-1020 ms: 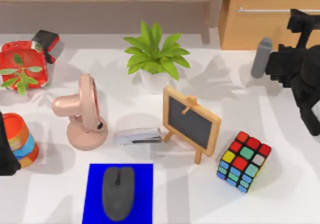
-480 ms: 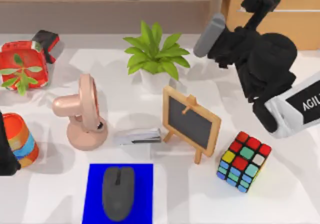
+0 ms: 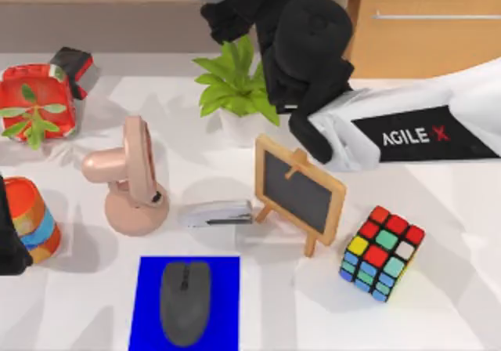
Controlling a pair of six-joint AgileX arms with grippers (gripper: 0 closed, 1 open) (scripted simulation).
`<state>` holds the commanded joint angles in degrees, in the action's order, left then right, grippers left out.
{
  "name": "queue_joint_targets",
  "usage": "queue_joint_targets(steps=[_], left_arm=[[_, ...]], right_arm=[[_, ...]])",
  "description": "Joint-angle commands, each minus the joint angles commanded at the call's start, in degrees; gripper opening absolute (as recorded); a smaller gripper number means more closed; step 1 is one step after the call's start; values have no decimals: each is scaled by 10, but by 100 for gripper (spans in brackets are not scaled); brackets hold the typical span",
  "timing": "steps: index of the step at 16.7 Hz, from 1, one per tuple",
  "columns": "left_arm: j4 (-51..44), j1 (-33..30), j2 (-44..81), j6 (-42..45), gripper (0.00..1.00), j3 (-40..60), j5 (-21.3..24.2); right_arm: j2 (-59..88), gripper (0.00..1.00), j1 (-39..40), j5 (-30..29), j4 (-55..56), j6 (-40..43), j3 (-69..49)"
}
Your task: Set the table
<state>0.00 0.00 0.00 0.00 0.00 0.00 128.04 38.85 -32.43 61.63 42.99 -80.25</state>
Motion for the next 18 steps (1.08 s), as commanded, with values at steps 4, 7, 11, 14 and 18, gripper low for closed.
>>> queue_joint_targets(steps=[4, 7, 11, 14, 18], left_arm=[[0, 0, 0, 0, 100, 0, 0], [0, 0, 0, 0, 100, 0, 0], [0, 0, 0, 0, 100, 0, 0], [0, 0, 0, 0, 100, 0, 0], [0, 0, 0, 0, 100, 0, 0]], right_arm=[[62, 100, 40, -62, -123, -172, -133], [100, 100, 54, -101, -215, -287, -225], [129, 100, 57, -133, -309, -392, -317], [139, 100, 56, -141, -342, -423, -347], [140, 100, 56, -141, -343, -424, -347]])
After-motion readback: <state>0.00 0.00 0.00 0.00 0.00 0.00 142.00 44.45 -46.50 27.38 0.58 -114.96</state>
